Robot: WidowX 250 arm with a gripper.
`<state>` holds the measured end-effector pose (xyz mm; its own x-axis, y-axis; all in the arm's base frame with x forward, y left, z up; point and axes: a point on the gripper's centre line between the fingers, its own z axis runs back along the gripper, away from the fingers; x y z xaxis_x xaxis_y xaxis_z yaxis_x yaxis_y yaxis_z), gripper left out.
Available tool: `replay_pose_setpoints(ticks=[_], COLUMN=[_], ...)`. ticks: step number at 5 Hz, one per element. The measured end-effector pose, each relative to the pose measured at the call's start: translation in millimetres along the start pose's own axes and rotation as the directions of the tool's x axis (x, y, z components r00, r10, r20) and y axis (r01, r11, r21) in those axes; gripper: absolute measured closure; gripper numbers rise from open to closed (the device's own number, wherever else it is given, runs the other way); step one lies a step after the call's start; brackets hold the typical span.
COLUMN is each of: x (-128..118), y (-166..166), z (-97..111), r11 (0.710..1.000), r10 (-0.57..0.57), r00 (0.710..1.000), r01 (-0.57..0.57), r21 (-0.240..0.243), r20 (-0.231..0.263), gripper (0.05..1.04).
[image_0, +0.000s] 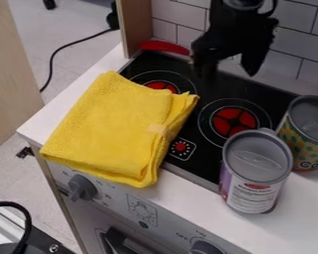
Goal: Put the yellow green tin in the right side of the burner
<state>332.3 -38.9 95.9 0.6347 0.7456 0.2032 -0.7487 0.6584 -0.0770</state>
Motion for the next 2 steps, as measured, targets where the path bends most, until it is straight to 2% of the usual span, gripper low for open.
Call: replay_pose_setpoints(ticks=[1, 2], x=[14.9, 26.2], y=[13.9, 39.0], z=[9.2, 8.9], r11=[0.966, 0.873], r10=[-0.257, -0.486], r00=[0.966, 0.874], r01=[0.257, 0.486], r21=[-0.014, -0.028], r20=[-0.006, 0.004], gripper=[0.084, 0.084])
